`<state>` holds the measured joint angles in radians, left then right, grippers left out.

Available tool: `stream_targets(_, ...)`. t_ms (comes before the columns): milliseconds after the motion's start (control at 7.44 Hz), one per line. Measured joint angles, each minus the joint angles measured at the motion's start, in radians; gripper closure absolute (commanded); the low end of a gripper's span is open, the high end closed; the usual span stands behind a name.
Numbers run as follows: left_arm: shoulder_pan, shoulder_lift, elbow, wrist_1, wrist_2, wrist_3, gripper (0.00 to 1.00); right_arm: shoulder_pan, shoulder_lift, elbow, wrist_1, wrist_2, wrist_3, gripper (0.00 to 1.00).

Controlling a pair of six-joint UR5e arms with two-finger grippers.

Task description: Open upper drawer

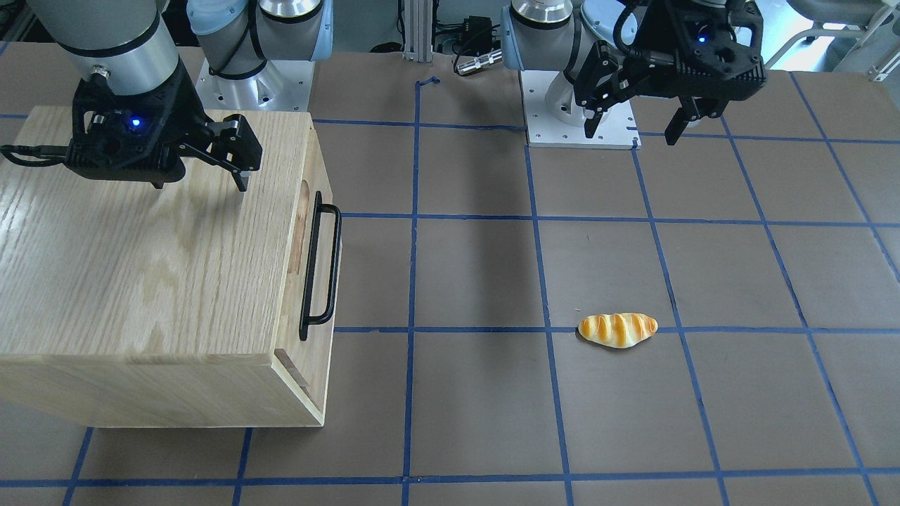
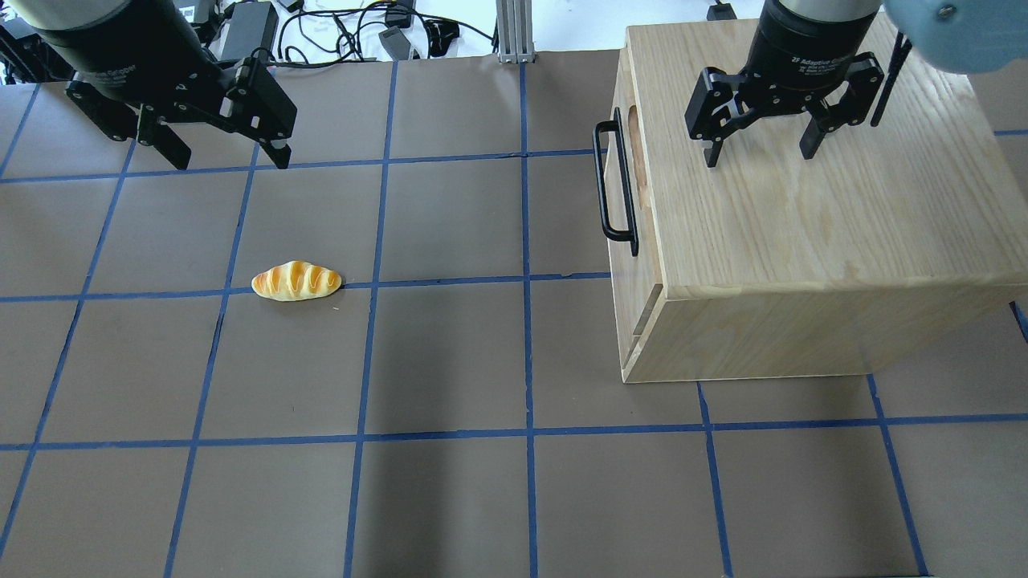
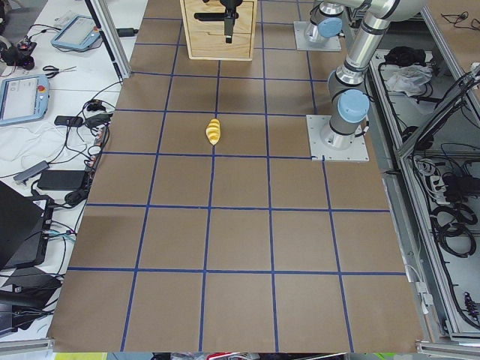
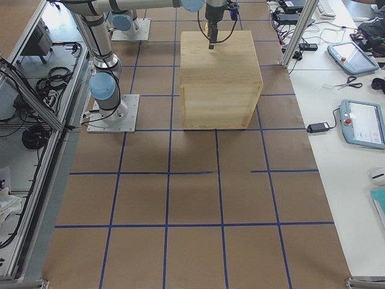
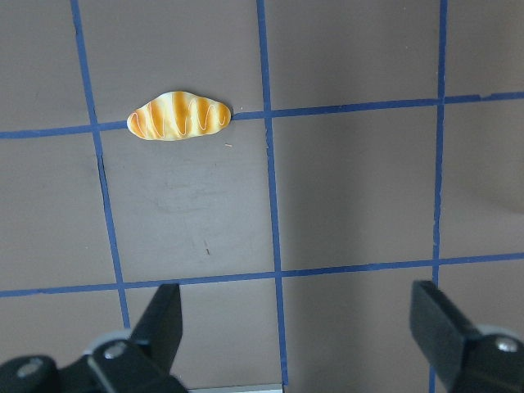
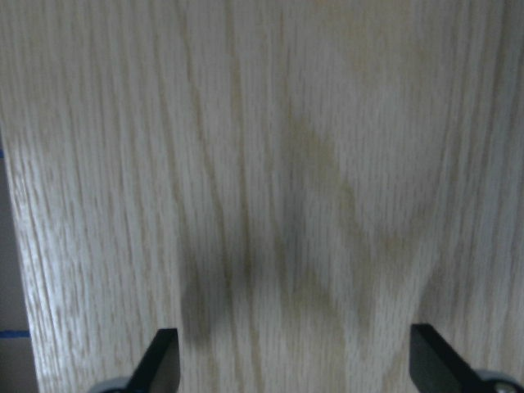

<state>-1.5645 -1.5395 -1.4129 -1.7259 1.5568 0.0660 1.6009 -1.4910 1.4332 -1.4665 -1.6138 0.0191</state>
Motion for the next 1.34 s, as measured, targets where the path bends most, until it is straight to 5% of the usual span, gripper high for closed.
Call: stream_targets(1343,-0.007,-0.037,-0.024,0.09,-0.012,-0.004,0.0,0.001,0.0,0.0,0.0,0.0,0.001,0.0)
